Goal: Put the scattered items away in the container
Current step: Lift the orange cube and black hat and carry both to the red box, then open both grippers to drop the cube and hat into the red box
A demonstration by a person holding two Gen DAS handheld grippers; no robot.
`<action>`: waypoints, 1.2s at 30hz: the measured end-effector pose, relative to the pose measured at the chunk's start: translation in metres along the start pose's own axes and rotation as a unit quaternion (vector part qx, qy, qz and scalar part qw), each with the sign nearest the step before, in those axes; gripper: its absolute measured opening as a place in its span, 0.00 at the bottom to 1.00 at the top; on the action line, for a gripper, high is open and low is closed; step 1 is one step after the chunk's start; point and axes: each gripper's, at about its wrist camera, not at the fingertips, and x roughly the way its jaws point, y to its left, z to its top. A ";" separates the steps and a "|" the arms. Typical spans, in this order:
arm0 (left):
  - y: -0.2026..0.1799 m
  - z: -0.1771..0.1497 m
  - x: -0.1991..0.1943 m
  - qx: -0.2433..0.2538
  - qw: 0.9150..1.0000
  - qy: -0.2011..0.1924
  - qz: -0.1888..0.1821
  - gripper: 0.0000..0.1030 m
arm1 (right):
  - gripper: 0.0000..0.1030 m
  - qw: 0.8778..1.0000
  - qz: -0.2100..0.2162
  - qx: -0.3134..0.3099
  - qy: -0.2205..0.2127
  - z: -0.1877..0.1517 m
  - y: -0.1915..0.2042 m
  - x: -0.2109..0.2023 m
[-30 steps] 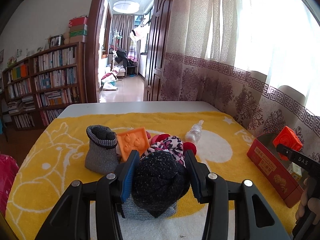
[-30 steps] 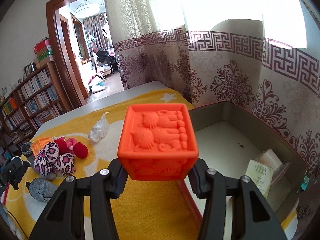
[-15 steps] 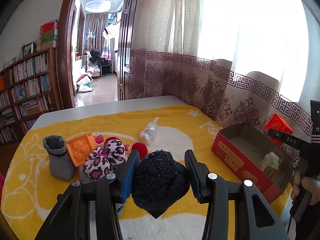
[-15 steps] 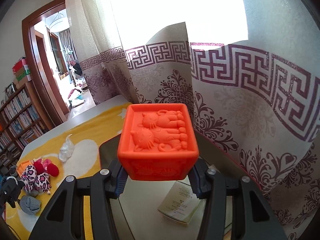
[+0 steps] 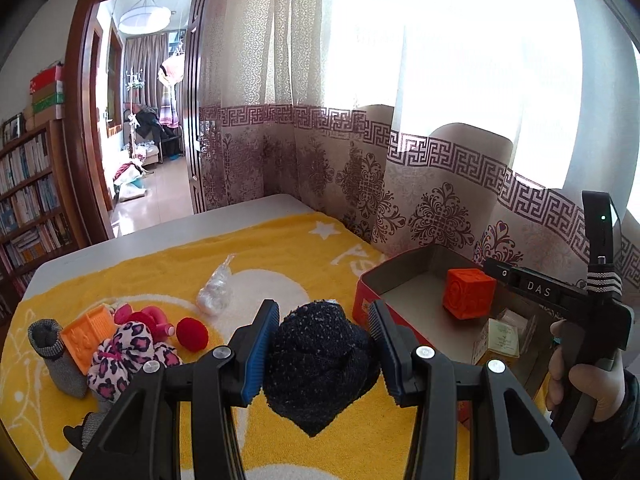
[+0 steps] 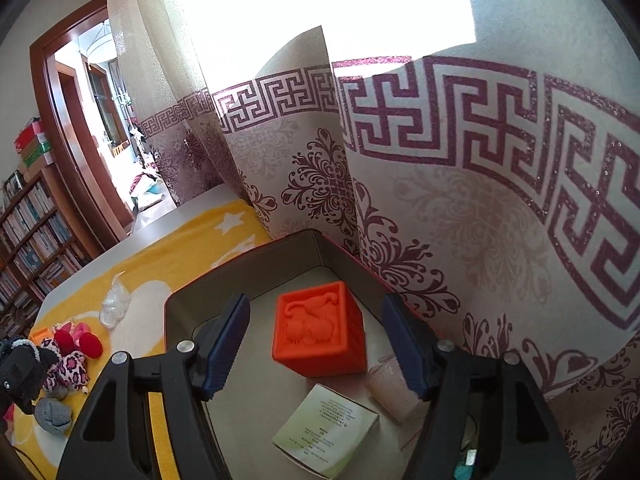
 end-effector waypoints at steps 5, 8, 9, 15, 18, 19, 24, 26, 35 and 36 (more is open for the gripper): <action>-0.024 0.008 0.015 0.017 1.000 0.010 -0.023 0.47 | 0.76 1.000 -0.007 0.007 -0.010 0.002 -0.007 -0.001; -0.040 0.014 0.026 0.026 0.999 0.013 -0.038 0.47 | 0.76 1.000 -0.006 0.010 -0.013 0.004 -0.010 -0.002; -0.046 0.016 0.031 0.029 0.999 0.015 -0.043 0.47 | 0.76 1.000 -0.004 0.013 -0.015 0.005 -0.011 -0.002; -0.076 0.025 0.062 0.031 0.994 0.034 -0.095 0.47 | 0.76 0.999 -0.003 0.031 -0.036 0.011 -0.019 -0.011; -0.083 0.026 0.080 0.011 0.989 0.051 -0.136 0.48 | 0.76 0.998 -0.003 0.040 -0.043 0.012 -0.022 -0.013; -0.085 0.026 0.084 0.008 0.988 0.055 -0.147 0.48 | 0.76 0.998 -0.004 0.041 -0.045 0.012 -0.023 -0.013; -0.094 0.023 0.091 0.016 0.985 0.057 -0.163 0.79 | 0.76 0.998 -0.003 0.049 -0.047 0.012 -0.025 -0.011; -0.091 0.023 0.088 0.014 0.986 0.048 -0.159 0.80 | 0.76 0.998 -0.007 0.049 -0.047 0.012 -0.025 -0.011; -0.053 0.024 0.077 -0.028 0.992 0.039 -0.119 0.80 | 0.76 0.998 -0.002 0.040 -0.043 0.008 -0.016 -0.011; -0.049 0.023 0.075 -0.030 0.992 0.038 -0.113 0.80 | 0.76 0.998 -0.002 0.039 -0.042 0.008 -0.015 -0.011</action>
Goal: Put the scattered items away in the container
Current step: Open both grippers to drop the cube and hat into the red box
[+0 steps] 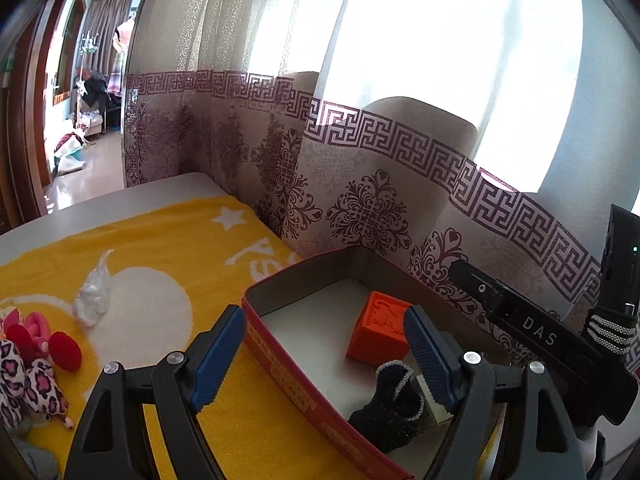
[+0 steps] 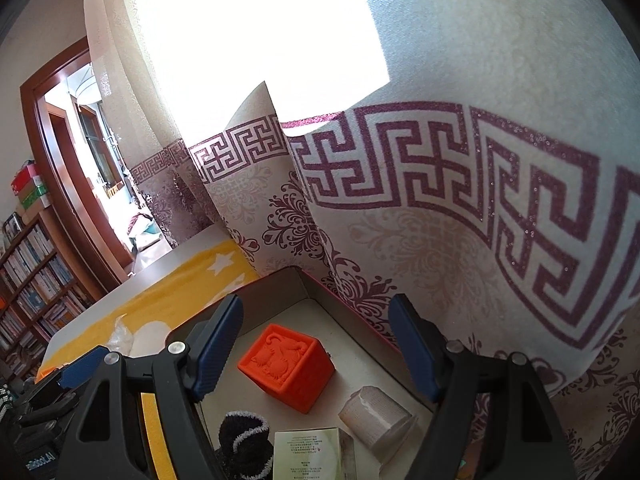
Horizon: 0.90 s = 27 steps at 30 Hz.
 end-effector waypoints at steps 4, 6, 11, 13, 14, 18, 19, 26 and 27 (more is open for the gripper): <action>0.011 -0.003 -0.010 -0.006 1.000 -0.006 0.016 0.80 | 0.76 1.000 0.002 -0.005 0.001 -0.003 0.006 -0.001; 0.014 -0.004 -0.015 -0.005 1.000 -0.009 0.024 0.80 | 0.76 1.000 0.003 -0.009 0.002 -0.004 0.009 -0.001; 0.022 -0.009 -0.028 -0.007 0.999 -0.014 0.038 0.80 | 0.76 1.000 0.009 -0.017 0.003 -0.008 0.018 -0.004; 0.025 -0.011 -0.033 -0.009 0.999 -0.016 0.046 0.81 | 0.76 1.000 0.012 -0.020 0.004 -0.009 0.021 -0.005; 0.028 -0.013 -0.036 -0.011 0.999 -0.016 0.049 0.81 | 0.76 1.000 0.013 -0.022 0.004 -0.010 0.023 -0.005; 0.041 -0.020 -0.048 -0.026 0.997 -0.021 0.063 0.88 | 0.76 0.999 0.022 -0.032 0.008 -0.015 0.033 -0.007; 0.045 -0.022 -0.051 -0.030 0.997 -0.022 0.068 0.88 | 0.76 0.999 0.025 -0.036 0.009 -0.016 0.036 -0.008; 0.075 -0.037 -0.077 -0.052 0.993 -0.032 0.098 0.88 | 0.77 0.997 0.051 -0.063 0.019 -0.030 0.065 -0.012; 0.079 -0.039 -0.080 -0.056 0.993 -0.033 0.102 0.88 | 0.77 0.996 0.054 -0.066 0.020 -0.032 0.070 -0.012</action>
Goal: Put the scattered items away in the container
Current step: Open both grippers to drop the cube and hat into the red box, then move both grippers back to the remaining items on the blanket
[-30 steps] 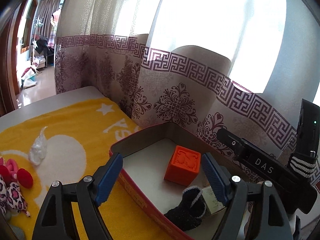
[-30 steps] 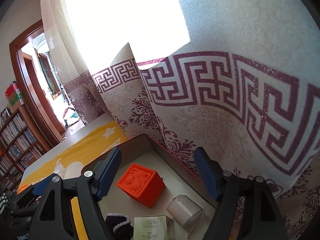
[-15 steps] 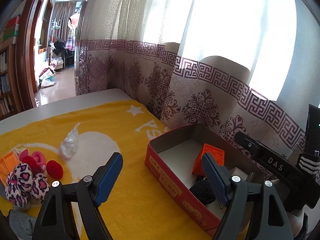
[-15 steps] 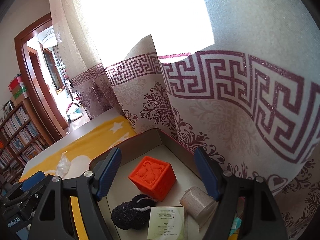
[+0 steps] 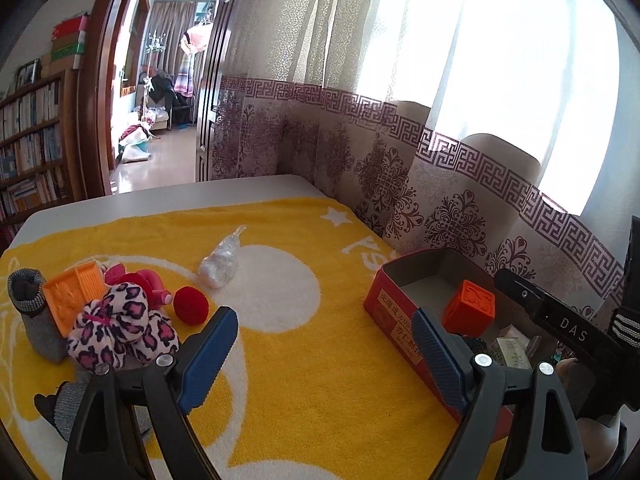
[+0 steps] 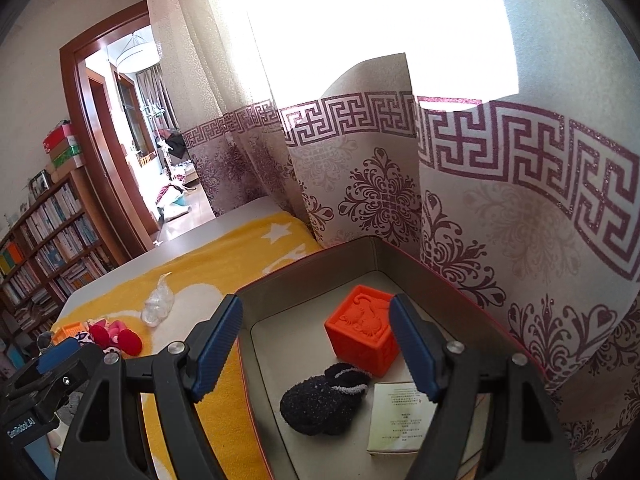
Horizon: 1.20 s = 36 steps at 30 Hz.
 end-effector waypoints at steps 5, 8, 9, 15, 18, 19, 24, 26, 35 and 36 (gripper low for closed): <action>0.029 -0.008 -0.013 -0.022 1.000 -0.007 0.022 0.88 | 0.77 1.000 0.016 -0.015 0.008 -0.007 0.023 0.002; 0.046 -0.013 -0.020 -0.031 0.999 -0.013 0.035 0.88 | 0.77 0.999 0.022 -0.025 0.016 -0.012 0.036 0.006; 0.052 -0.014 -0.022 -0.034 0.998 -0.015 0.042 0.88 | 0.77 0.999 0.024 -0.029 0.020 -0.014 0.041 0.008; 0.087 -0.024 -0.036 -0.055 0.996 -0.022 0.067 0.88 | 0.77 0.997 0.040 -0.054 0.031 -0.022 0.074 0.014; 0.102 -0.029 -0.046 -0.057 0.995 -0.027 0.082 0.88 | 0.77 0.996 0.052 -0.068 0.039 -0.024 0.092 0.019; 0.107 -0.030 -0.049 -0.059 0.994 -0.028 0.084 0.88 | 0.77 0.995 0.057 -0.072 0.043 -0.025 0.098 0.021; 0.134 -0.038 -0.062 -0.080 0.991 -0.034 0.100 0.88 | 0.77 0.991 0.086 -0.086 0.063 -0.029 0.129 0.033; 0.143 -0.040 -0.067 -0.090 0.990 -0.035 0.104 0.88 | 0.77 0.988 0.098 -0.091 0.073 -0.031 0.141 0.038; 0.179 -0.042 -0.083 -0.146 0.979 -0.052 0.131 0.88 | 0.77 0.976 0.146 -0.116 0.109 -0.038 0.185 0.053; 0.183 -0.042 -0.085 -0.154 0.977 -0.056 0.138 0.88 | 0.77 0.975 0.152 -0.117 0.114 -0.039 0.189 0.055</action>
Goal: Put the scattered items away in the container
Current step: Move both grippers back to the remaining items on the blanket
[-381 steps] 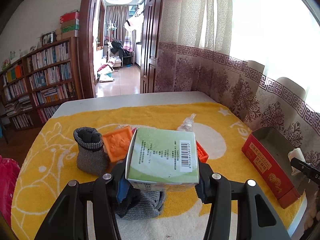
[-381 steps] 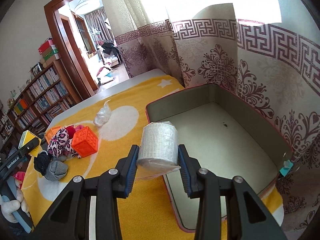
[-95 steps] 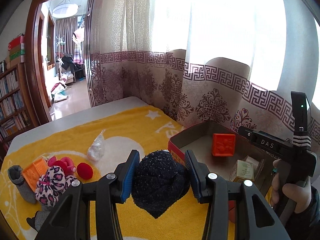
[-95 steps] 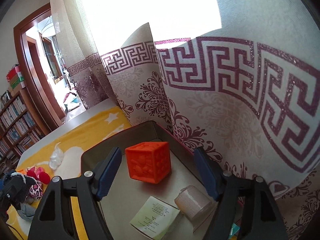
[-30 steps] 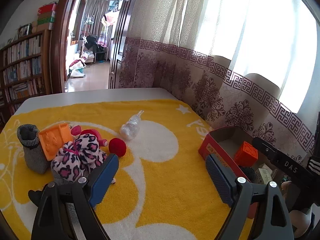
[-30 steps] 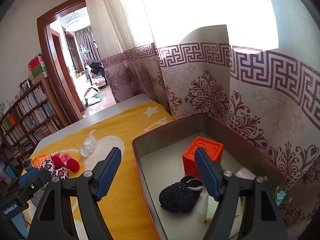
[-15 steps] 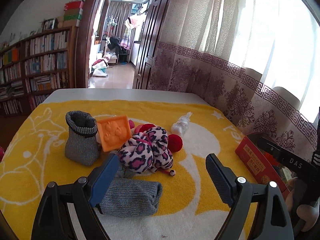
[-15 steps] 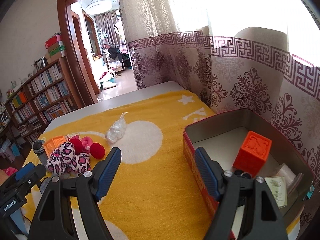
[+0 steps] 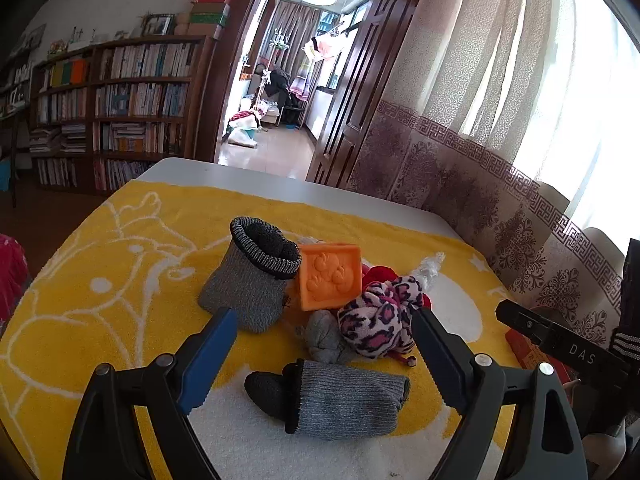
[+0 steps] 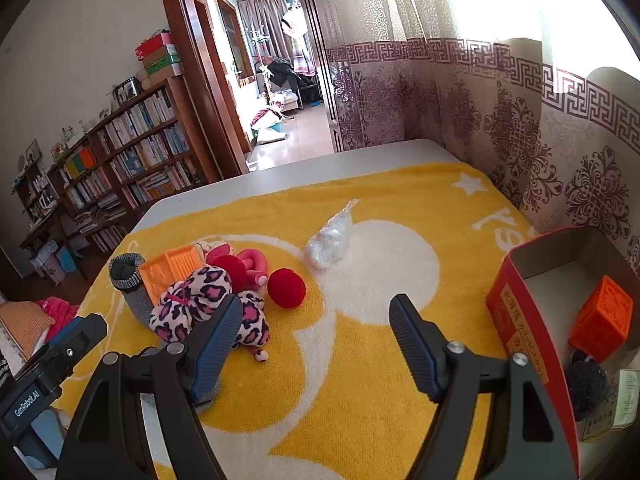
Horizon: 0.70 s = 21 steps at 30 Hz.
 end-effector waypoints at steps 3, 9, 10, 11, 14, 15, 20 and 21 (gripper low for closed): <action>0.014 0.003 -0.003 -0.023 1.000 -0.010 0.018 0.88 | 0.77 1.000 0.016 -0.007 0.012 0.001 0.011 0.009; 0.028 0.002 0.002 -0.045 0.998 -0.002 0.043 0.88 | 0.77 0.998 0.043 -0.025 0.041 0.003 0.038 0.031; 0.029 0.002 0.002 -0.045 0.998 -0.001 0.045 0.88 | 0.77 0.997 0.048 -0.028 0.046 0.003 0.042 0.036; 0.030 0.002 0.002 -0.047 0.998 -0.001 0.047 0.88 | 0.77 0.997 0.054 -0.032 0.050 0.003 0.047 0.040; 0.035 0.003 0.001 -0.056 0.997 -0.006 0.056 0.88 | 0.77 0.995 0.067 -0.044 0.062 0.003 0.060 0.050; 0.039 0.004 0.000 -0.062 0.996 -0.009 0.060 0.88 | 0.77 0.994 0.070 -0.049 0.064 0.003 0.064 0.054; 0.056 0.006 -0.009 -0.103 0.991 -0.032 0.077 0.88 | 0.77 0.992 0.067 -0.072 0.076 0.000 0.081 0.075; 0.059 0.006 -0.009 -0.108 0.990 -0.034 0.078 0.88 | 0.77 0.992 0.069 -0.073 0.079 0.000 0.083 0.080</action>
